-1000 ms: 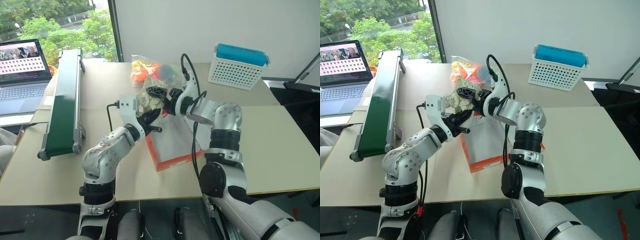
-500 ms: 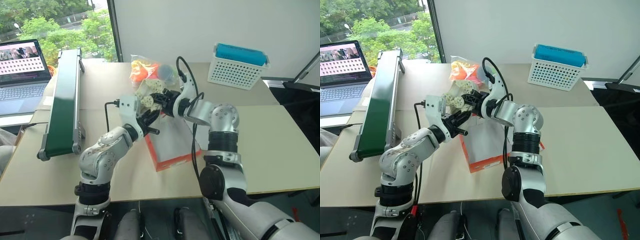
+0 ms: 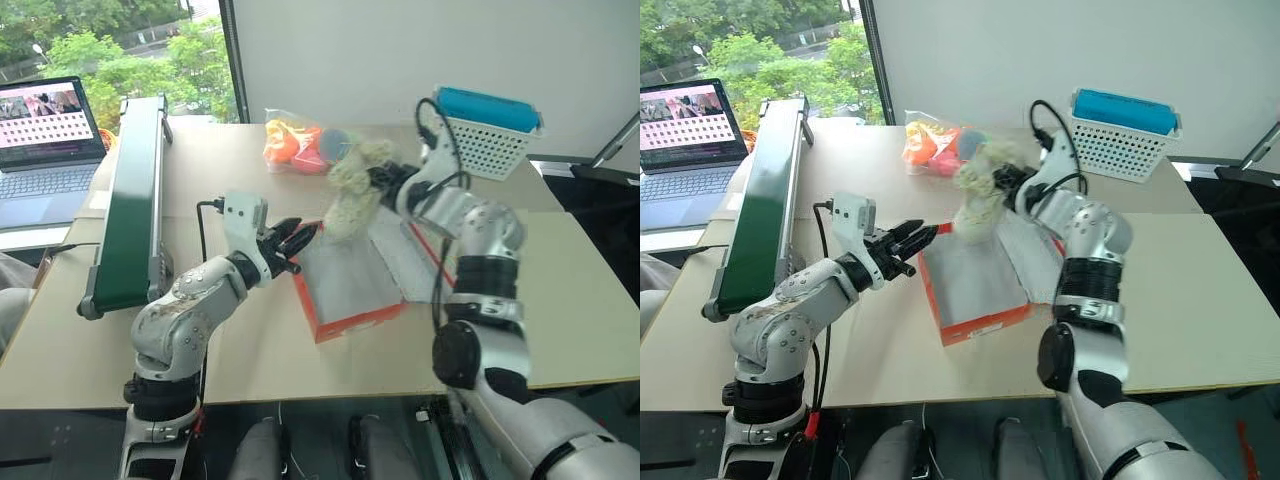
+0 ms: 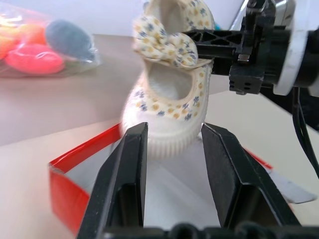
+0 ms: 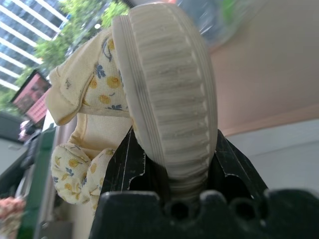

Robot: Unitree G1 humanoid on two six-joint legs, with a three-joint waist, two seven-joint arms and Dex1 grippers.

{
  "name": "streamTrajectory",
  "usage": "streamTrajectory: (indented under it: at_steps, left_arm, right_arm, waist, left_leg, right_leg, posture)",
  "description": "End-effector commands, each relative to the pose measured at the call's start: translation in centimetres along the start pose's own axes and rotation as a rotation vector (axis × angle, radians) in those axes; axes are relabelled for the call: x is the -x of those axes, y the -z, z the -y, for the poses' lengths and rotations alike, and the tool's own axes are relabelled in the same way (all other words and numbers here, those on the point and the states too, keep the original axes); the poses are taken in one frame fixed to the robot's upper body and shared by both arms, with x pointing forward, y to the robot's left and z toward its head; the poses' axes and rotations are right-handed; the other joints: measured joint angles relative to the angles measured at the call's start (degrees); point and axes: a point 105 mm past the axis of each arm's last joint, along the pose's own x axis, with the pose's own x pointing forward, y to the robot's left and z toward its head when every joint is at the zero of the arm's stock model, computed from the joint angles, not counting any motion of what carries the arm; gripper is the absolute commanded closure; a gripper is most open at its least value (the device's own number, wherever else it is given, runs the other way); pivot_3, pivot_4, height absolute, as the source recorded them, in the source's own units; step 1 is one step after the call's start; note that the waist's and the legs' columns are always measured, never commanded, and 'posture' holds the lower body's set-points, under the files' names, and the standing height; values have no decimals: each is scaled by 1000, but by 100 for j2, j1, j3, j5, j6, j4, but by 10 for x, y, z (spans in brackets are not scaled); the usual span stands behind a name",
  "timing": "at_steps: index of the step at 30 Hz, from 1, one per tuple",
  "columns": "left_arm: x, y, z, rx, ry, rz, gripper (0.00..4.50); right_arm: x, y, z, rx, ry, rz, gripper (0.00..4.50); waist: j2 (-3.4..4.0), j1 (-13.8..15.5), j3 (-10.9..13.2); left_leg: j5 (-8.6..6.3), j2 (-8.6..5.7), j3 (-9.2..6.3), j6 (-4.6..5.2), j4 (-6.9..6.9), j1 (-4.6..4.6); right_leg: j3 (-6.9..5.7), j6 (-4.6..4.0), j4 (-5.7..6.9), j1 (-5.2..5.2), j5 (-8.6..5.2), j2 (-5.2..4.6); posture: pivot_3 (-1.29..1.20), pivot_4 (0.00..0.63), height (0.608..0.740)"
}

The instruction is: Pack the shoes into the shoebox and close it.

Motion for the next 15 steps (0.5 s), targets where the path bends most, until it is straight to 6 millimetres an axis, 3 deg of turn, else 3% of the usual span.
streamTrajectory:
  at_steps: [1,7,15]
  left_arm:
    - [10,2,11,-33,72,-21,2699]
    - [17,17,10,-57,115,-97,2699]
    - [35,28,27,-85,262,-160,2699]
  right_arm:
    - [9,0,-30,76,-148,-142,3511]
    - [26,18,-33,246,-160,-420,3511]
    - [17,52,-7,500,-71,-614,3511]
  waist:
    - [4,-71,2]
    - [19,-107,12]
    - [19,-91,12]
  left_leg:
    - [0,3,2,0,0,1]
    - [2,6,0,-3,-4,14]
    - [0,5,2,0,-6,8]
  right_leg:
    - [5,0,3,-1,0,4]
    - [10,-4,9,2,-1,12]
    - [10,-3,-6,1,-1,10]
  posture:
    - [0,150,699]
    - [0,150,699]
    - [0,150,699]
